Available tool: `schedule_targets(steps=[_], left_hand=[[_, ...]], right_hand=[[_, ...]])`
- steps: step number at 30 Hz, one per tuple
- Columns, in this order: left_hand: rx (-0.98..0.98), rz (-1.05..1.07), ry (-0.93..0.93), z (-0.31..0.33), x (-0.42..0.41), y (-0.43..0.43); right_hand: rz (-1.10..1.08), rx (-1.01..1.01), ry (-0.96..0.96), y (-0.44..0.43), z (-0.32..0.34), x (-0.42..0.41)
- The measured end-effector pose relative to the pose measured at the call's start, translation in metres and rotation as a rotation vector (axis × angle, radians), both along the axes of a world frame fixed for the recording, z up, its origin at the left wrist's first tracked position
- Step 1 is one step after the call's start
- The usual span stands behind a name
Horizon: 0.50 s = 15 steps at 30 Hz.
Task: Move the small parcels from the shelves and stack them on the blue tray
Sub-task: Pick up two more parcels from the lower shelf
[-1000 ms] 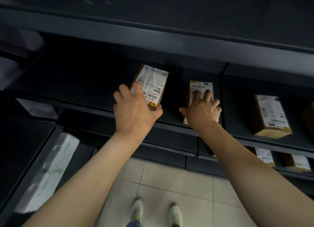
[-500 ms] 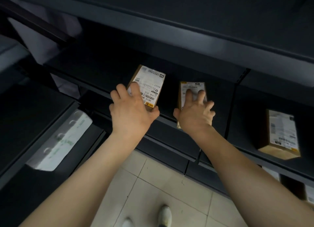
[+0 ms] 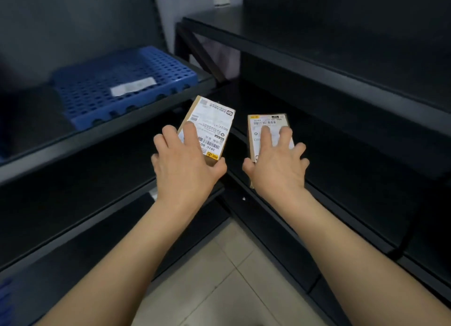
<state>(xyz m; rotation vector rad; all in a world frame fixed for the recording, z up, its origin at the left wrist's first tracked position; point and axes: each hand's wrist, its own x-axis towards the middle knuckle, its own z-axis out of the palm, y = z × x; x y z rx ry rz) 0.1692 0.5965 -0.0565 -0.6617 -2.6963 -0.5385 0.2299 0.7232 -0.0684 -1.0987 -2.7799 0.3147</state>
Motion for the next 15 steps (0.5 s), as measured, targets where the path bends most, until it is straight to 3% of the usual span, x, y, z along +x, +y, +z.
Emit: schedule_targets(steps=[15], left_hand=[[0.268, 0.235, 0.167, 0.086, 0.016, -0.204]], right_hand=[[0.331, 0.186, 0.395, -0.19, 0.115, -0.017]])
